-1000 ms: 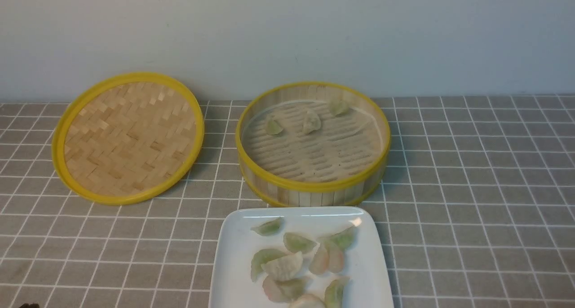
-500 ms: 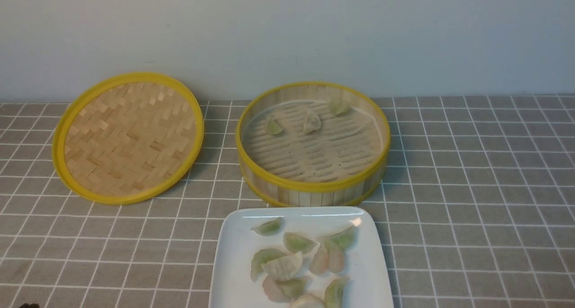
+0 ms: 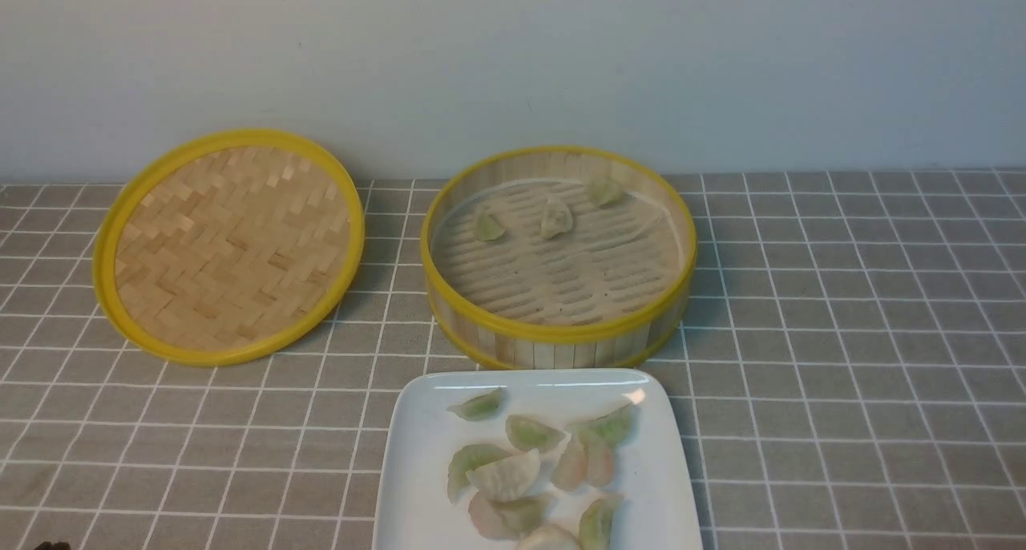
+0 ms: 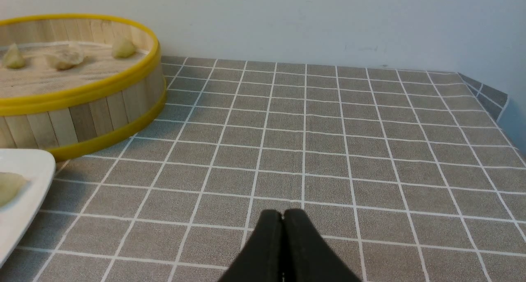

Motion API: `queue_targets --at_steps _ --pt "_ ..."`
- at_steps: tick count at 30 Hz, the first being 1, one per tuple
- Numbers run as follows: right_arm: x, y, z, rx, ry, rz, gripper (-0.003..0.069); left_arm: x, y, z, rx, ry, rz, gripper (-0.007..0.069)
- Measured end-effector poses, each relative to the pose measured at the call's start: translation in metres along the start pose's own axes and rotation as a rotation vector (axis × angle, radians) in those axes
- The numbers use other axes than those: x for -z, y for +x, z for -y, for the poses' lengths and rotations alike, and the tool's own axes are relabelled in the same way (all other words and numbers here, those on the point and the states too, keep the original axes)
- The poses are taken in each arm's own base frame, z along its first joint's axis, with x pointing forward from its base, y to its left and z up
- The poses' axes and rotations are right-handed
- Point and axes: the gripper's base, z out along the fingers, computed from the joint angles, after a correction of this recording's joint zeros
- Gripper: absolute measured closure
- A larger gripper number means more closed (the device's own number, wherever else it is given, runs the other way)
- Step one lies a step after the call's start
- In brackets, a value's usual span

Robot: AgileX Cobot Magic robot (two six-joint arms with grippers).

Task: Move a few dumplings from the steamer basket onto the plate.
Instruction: Use the left arm to grab a dumpling from the steamer

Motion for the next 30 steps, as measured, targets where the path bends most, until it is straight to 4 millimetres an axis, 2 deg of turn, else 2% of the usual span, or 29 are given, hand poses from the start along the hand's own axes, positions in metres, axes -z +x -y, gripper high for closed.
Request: queue_targets --at_steps 22,26,29,30 --pt "0.000 0.000 0.000 -0.018 -0.004 0.004 0.0673 0.000 0.000 0.000 0.000 0.000 0.000 0.0629" --pt "0.000 -0.005 -0.004 -0.259 -0.051 0.056 0.0673 0.000 0.000 0.000 0.000 0.000 0.000 0.0629" --pt "0.001 -0.014 -0.006 -0.671 -0.118 0.139 0.0673 0.000 0.000 0.000 0.000 0.000 0.000 0.0629" --pt "0.001 -0.015 -0.006 -0.717 -0.125 0.147 0.0673 0.000 0.000 0.000 0.000 0.000 0.000 0.0629"
